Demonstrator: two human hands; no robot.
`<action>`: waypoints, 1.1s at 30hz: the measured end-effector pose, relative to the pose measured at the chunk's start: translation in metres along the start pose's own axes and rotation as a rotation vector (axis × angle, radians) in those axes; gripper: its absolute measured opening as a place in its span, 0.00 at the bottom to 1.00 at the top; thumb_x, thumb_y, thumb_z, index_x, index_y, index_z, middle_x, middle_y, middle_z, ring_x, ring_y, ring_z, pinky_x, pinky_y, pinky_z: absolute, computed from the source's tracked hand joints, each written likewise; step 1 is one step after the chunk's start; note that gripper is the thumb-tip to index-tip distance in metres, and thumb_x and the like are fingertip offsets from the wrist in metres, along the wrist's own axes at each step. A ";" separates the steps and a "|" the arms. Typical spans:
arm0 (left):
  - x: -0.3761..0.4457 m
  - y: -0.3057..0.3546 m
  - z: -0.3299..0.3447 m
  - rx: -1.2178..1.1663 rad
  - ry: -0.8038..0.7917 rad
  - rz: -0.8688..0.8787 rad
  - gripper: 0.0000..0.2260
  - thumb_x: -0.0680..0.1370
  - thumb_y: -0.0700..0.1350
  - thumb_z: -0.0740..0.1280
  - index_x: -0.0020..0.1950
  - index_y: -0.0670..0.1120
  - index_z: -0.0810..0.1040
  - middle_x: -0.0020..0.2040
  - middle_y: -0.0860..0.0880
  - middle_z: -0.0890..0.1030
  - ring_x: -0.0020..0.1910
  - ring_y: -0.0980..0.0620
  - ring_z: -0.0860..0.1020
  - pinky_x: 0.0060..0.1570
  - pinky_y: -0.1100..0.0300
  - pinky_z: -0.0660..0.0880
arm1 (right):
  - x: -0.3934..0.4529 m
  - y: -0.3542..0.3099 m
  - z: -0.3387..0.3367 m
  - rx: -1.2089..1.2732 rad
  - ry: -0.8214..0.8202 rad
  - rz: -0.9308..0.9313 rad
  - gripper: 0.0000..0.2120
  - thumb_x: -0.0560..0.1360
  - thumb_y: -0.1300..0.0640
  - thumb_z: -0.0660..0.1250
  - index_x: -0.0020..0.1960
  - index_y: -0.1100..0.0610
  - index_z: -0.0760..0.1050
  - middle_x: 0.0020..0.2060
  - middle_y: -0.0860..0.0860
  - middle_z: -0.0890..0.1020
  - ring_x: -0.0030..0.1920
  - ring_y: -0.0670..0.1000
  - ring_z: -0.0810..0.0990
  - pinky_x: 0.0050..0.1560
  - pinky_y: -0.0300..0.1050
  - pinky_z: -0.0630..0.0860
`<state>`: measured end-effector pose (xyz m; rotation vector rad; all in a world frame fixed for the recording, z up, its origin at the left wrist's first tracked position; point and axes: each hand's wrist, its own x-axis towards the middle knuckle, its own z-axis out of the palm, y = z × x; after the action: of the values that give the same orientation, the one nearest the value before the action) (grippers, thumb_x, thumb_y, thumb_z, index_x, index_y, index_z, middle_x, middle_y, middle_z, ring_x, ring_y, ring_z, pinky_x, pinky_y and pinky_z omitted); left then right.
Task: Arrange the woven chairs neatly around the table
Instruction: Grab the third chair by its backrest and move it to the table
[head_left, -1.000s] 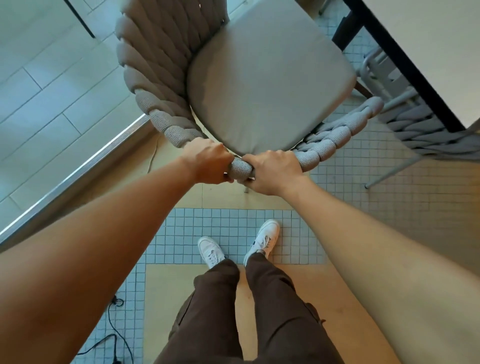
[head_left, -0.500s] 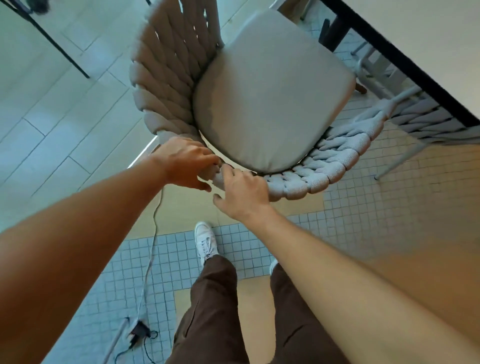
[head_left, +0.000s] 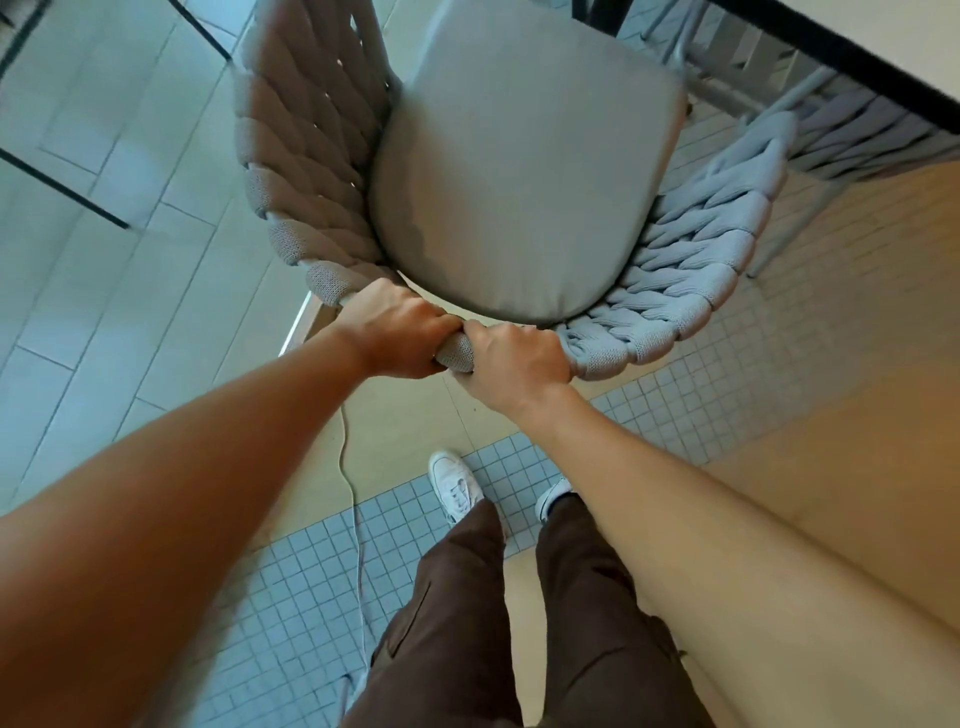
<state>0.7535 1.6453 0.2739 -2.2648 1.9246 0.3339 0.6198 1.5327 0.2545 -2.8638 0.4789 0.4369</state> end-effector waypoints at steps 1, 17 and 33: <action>0.003 0.000 0.001 0.003 0.005 -0.004 0.13 0.75 0.60 0.64 0.49 0.54 0.82 0.43 0.55 0.86 0.39 0.45 0.84 0.36 0.58 0.74 | 0.002 0.001 -0.001 -0.001 0.004 0.002 0.21 0.75 0.40 0.68 0.62 0.50 0.76 0.45 0.52 0.85 0.46 0.61 0.85 0.39 0.48 0.67; 0.018 -0.006 -0.002 -0.063 0.116 0.038 0.24 0.72 0.66 0.66 0.63 0.55 0.77 0.53 0.56 0.84 0.50 0.48 0.84 0.42 0.52 0.80 | -0.013 0.073 -0.038 -0.118 -0.049 0.007 0.28 0.71 0.30 0.66 0.60 0.50 0.78 0.51 0.49 0.85 0.52 0.57 0.83 0.49 0.51 0.76; 0.055 0.024 -0.003 0.021 0.089 0.005 0.21 0.76 0.68 0.62 0.55 0.55 0.83 0.45 0.55 0.86 0.42 0.49 0.84 0.39 0.58 0.77 | -0.009 0.106 -0.056 -0.224 -0.142 -0.016 0.26 0.69 0.27 0.66 0.53 0.47 0.82 0.46 0.46 0.85 0.48 0.55 0.84 0.48 0.48 0.77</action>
<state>0.7382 1.5882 0.2631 -2.2991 1.9659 0.2149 0.5892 1.4235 0.2939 -3.0164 0.4049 0.7282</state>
